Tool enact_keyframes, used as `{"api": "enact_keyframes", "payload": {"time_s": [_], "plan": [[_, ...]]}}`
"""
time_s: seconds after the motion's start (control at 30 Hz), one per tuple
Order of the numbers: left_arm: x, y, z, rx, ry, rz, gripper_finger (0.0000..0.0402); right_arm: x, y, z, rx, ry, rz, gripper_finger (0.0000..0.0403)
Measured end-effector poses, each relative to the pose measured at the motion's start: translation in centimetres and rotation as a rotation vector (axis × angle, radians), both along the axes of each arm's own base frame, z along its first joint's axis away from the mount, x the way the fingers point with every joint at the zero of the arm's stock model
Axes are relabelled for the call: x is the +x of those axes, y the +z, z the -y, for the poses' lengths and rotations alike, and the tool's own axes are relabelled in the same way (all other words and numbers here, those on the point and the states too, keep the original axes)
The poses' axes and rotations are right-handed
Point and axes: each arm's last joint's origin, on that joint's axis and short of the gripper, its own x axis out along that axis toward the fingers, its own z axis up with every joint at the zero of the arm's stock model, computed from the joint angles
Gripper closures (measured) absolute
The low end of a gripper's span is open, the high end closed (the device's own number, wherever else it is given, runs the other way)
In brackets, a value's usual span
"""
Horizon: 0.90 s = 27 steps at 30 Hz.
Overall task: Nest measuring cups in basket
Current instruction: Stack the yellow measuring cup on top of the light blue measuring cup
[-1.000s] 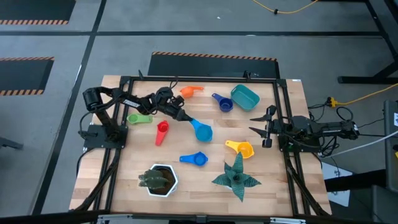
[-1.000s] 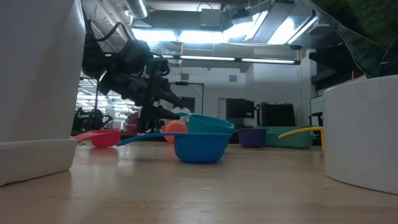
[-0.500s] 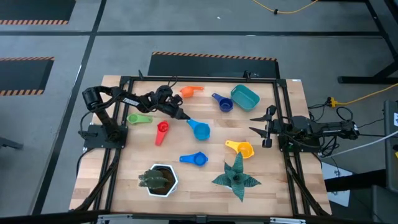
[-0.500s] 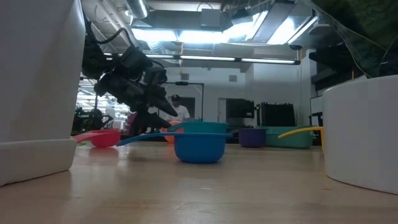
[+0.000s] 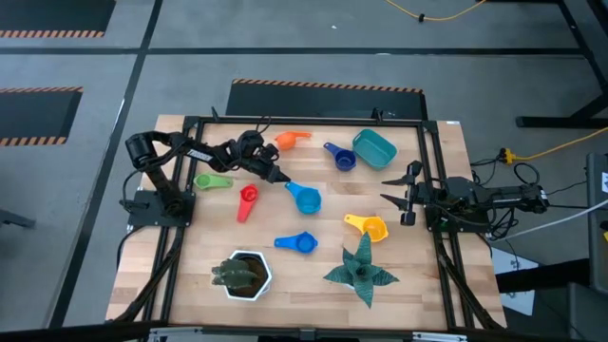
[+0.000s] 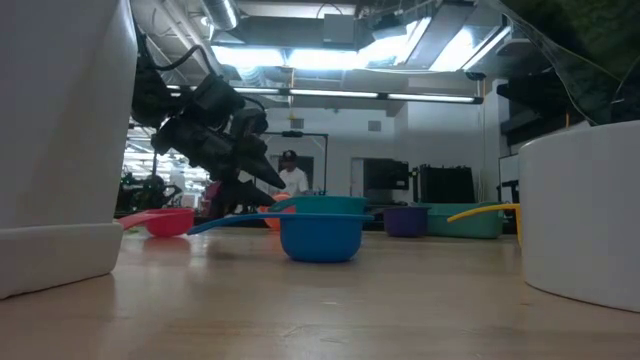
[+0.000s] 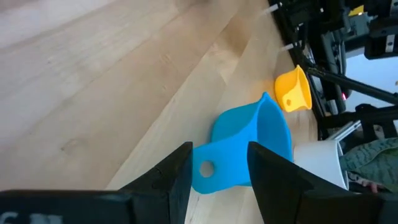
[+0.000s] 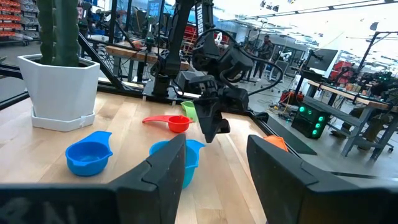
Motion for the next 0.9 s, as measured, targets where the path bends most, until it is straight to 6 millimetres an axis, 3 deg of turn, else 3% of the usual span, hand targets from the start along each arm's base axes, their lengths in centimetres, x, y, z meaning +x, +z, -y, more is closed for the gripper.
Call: {"api": "enact_keyframes", "payload": {"time_s": [0.5,0.9], "plan": [[-0.9,1.7,-1.1,0.048,0.024,0.057,0.0256,0.0,0.0,0.0,0.0,0.0,0.0,0.0227],[-2.0,5.2,-1.7,0.157,0.067,0.17,0.0256,0.0,0.0,0.0,0.0,0.0,0.0,0.0227]]}}
